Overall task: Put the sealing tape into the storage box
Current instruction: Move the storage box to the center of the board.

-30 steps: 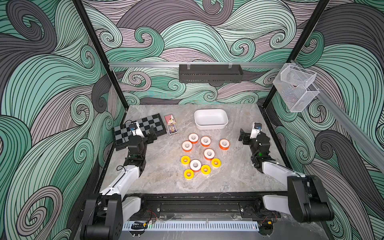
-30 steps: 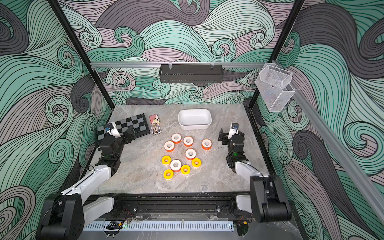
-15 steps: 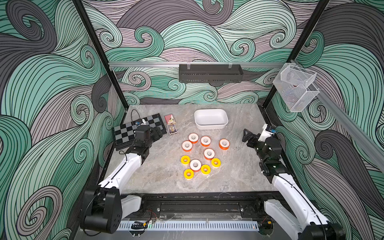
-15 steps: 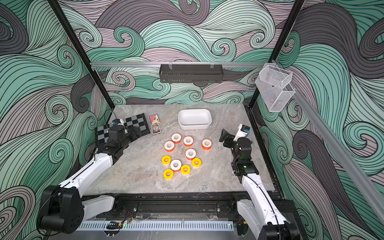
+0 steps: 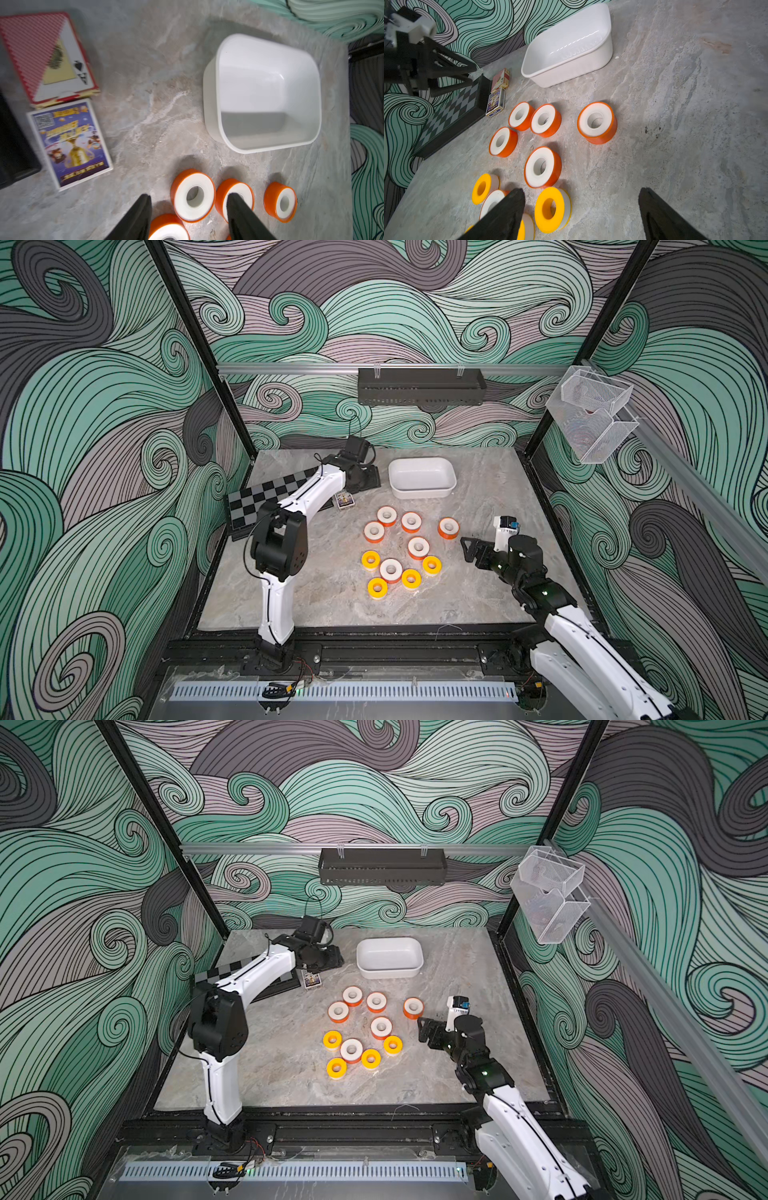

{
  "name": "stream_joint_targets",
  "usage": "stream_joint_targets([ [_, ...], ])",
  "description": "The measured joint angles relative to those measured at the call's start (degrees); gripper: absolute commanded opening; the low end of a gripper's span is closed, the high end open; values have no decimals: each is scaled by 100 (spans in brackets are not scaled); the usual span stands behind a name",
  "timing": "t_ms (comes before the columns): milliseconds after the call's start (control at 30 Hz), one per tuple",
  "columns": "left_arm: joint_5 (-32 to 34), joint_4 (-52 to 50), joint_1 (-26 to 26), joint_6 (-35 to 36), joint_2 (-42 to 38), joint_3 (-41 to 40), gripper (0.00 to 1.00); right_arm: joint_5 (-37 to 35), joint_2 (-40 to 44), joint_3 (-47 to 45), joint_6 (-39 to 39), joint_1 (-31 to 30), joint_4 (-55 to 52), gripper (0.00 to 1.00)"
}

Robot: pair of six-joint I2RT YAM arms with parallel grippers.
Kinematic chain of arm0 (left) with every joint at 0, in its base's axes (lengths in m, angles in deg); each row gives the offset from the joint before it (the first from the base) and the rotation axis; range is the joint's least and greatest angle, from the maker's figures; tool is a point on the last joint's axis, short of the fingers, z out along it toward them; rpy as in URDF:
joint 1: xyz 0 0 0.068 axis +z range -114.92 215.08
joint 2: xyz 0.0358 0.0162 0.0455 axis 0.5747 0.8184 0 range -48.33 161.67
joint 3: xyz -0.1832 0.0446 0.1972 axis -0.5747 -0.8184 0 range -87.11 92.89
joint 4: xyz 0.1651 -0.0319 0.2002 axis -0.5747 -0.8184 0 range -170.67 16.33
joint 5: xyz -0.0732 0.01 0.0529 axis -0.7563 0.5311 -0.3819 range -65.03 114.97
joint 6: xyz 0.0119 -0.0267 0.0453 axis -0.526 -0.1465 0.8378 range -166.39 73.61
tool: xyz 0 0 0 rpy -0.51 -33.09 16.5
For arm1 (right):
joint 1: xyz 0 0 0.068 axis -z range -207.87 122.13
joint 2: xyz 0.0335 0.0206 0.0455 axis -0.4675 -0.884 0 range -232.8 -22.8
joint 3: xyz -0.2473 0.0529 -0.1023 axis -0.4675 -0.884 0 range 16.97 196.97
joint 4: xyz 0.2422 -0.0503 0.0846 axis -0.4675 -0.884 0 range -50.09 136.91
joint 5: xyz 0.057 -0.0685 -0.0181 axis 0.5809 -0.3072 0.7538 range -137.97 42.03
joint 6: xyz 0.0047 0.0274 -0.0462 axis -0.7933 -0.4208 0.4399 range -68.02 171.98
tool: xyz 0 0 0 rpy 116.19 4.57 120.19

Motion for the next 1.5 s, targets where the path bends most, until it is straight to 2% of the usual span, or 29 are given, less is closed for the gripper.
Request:
stream_joint_targets([
  [267,166,-1222,-221,299,1934,2675,59,48,667,-378,0,-103,-356,88],
  [500,435,-1285,-361,444,2398,3383,56,125,647,-433,0,-125,-442,88],
  [600,514,-1266,-417,487,2527,3630,51,144,597,-433,0,-136,-442,88],
  [867,723,-1268,-461,573,2887,3906,39,149,564,-433,0,-168,-437,88],
  [967,804,-1239,-468,605,3060,3943,26,149,566,-433,0,-184,-437,88],
  [1033,863,-1270,-487,616,3088,3945,22,149,566,-433,0,-184,-435,88],
  [1233,960,-1311,-507,645,3095,4000,0,146,590,-435,0,-188,-402,88],
  [1333,1049,-1283,-514,649,3051,3897,0,146,595,-435,0,-188,-402,89],
  [1500,1373,-1134,-514,658,2511,2968,0,146,632,-468,0,-203,-400,89],
])
